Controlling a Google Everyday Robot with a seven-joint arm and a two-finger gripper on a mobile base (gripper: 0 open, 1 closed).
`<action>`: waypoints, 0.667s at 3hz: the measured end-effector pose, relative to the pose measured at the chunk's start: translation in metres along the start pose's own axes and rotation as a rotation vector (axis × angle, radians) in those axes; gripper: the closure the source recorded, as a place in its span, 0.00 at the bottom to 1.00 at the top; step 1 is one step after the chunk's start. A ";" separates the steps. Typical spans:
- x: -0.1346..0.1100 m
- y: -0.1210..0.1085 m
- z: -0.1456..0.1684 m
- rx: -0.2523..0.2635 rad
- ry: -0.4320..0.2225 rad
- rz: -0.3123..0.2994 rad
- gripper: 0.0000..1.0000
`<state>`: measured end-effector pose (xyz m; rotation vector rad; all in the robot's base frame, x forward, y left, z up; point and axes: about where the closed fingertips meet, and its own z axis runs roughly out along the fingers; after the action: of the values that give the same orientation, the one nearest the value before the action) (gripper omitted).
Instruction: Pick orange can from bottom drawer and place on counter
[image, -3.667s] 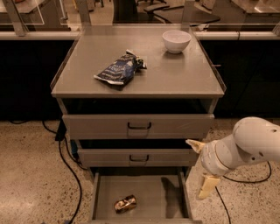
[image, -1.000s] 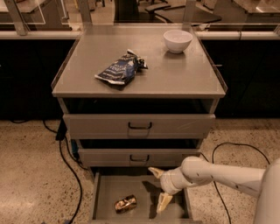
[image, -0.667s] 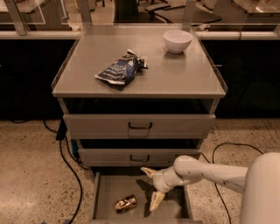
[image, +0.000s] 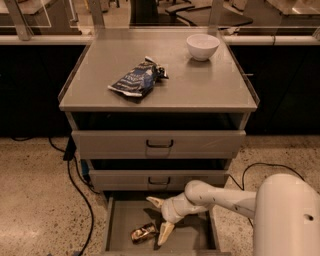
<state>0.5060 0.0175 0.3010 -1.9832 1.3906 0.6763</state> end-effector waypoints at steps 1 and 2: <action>-0.007 0.008 0.022 -0.027 -0.036 0.006 0.00; -0.013 0.025 0.041 -0.087 0.094 -0.017 0.00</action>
Offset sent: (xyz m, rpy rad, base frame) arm -0.0407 0.0404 -0.0292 -0.2838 -0.0228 0.0318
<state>0.4754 0.0489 0.2772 -2.1169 1.4195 0.6537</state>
